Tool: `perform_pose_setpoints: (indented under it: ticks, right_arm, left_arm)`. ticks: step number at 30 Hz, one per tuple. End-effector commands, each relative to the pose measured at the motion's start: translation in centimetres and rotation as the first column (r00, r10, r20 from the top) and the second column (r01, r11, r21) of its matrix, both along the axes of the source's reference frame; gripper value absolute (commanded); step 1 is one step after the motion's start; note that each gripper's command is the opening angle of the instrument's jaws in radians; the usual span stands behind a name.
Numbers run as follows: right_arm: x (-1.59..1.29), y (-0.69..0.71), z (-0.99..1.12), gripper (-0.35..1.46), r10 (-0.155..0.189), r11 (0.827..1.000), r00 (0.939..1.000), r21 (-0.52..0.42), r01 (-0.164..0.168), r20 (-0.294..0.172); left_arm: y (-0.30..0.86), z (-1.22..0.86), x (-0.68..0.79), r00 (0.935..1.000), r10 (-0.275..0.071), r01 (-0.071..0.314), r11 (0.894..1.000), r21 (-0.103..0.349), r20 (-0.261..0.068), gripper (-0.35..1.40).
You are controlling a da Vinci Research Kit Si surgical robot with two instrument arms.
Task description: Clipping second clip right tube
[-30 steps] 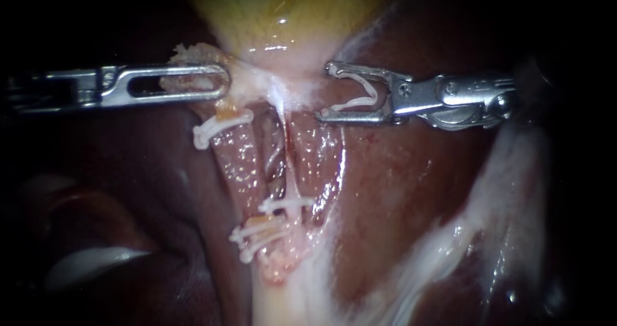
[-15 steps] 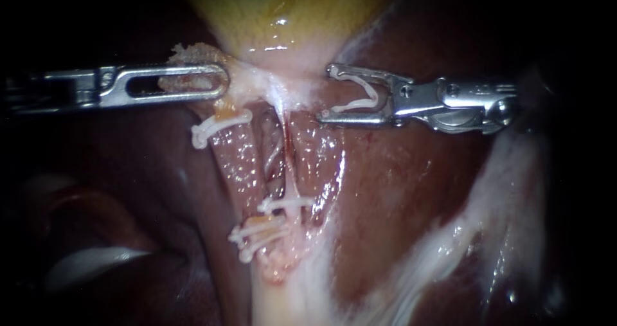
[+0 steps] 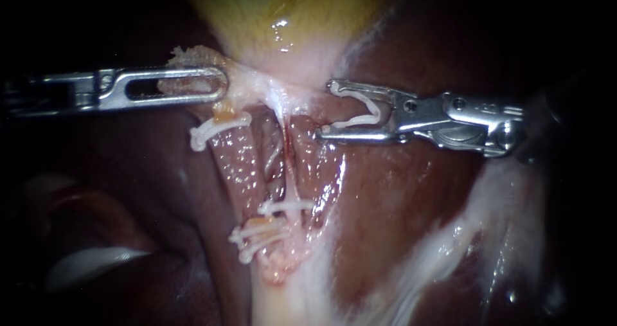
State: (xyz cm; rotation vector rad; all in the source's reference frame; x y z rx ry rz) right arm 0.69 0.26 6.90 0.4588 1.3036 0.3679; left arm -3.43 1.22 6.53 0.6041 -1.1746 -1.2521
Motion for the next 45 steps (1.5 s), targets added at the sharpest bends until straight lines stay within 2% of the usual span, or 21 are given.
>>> perform_pose_setpoints:
  ticks: [1,9,15,28,37,45]
  right_arm:
    - [0.01,-0.01,-0.01,0.49,-0.001,1.000,1.0000,0.000,0.001,-0.002]
    - [0.06,-0.11,-0.10,0.49,-0.022,1.000,0.9995,0.016,0.022,-0.023]
    - [0.10,-0.18,-0.13,0.49,-0.021,0.998,0.9993,0.056,0.023,-0.031]
    - [0.30,-0.44,0.03,0.46,-0.069,0.979,0.9970,0.192,0.074,-0.036]
    - [0.39,-0.54,0.18,0.46,-0.061,0.967,0.9980,0.249,0.063,-0.018]
    - [0.45,-0.59,0.23,0.46,-0.066,0.953,0.9976,0.294,0.070,-0.023]
  left_arm:
    - [0.00,0.00,0.00,1.0000,0.000,0.000,1.000,0.000,0.000,-0.35]
    - [0.00,0.00,-0.01,1.0000,0.000,0.000,1.000,0.000,0.000,-0.35]
    - [0.00,0.00,-0.01,1.0000,0.000,0.000,1.000,0.000,0.000,-0.35]
    - [-0.01,0.00,-0.02,1.0000,-0.002,0.002,1.000,0.000,-0.001,-0.35]
    - [-0.01,-0.01,-0.03,1.0000,-0.002,0.002,1.000,0.000,-0.001,-0.35]
    - [-0.01,-0.01,-0.04,1.0000,-0.003,0.003,1.000,0.000,-0.002,-0.35]
